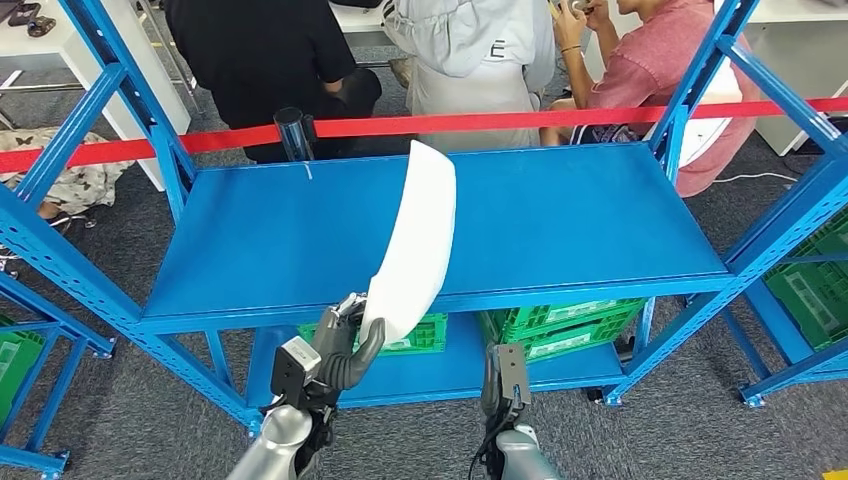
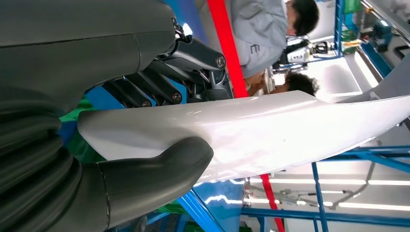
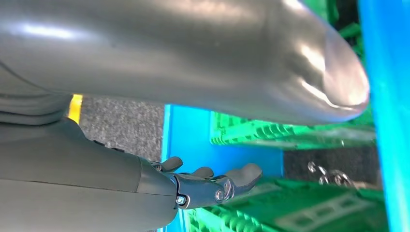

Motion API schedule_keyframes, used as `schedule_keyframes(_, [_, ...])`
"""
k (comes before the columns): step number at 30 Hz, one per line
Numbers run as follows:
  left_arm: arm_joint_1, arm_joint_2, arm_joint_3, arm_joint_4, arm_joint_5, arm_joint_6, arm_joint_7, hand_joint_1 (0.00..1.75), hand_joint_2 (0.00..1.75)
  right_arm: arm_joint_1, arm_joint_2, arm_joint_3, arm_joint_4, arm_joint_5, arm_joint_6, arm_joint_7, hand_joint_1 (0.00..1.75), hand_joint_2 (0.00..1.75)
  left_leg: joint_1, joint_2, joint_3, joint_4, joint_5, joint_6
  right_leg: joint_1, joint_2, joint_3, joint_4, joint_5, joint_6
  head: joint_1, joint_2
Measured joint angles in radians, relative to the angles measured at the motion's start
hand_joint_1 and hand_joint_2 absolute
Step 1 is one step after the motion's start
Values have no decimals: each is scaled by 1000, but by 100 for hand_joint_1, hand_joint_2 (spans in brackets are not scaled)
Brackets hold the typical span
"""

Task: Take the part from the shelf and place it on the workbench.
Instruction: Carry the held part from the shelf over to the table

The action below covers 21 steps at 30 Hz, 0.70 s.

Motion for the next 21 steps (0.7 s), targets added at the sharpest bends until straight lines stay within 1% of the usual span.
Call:
schedule_keyframes(6, [29, -1, 2, 5, 4, 2, -1, 175, 175, 33, 2, 62, 0, -18, -17, 2, 0, 0, 0, 0, 13, -20, 6, -1, 0, 0, 13, -19, 6, 0, 0, 0])
schedule_keyframes(15, [37, -1, 2, 5, 5, 2, -1, 175, 175, 38, 2, 93, 0, -32, -17, 12, 0, 0, 0, 0, 46, -75, 26, -2, 0, 0, 46, -74, 26, 0, 0, 0])
schedule_keyframes(21, [43, -3, 6, 6, -7, -3, -1, 175, 175, 53, 2, 116, 0, -110, -18, 12, 0, 0, 0, 0, 57, -94, 33, -1, 0, 0, 57, -92, 33, -1, 0, 0])
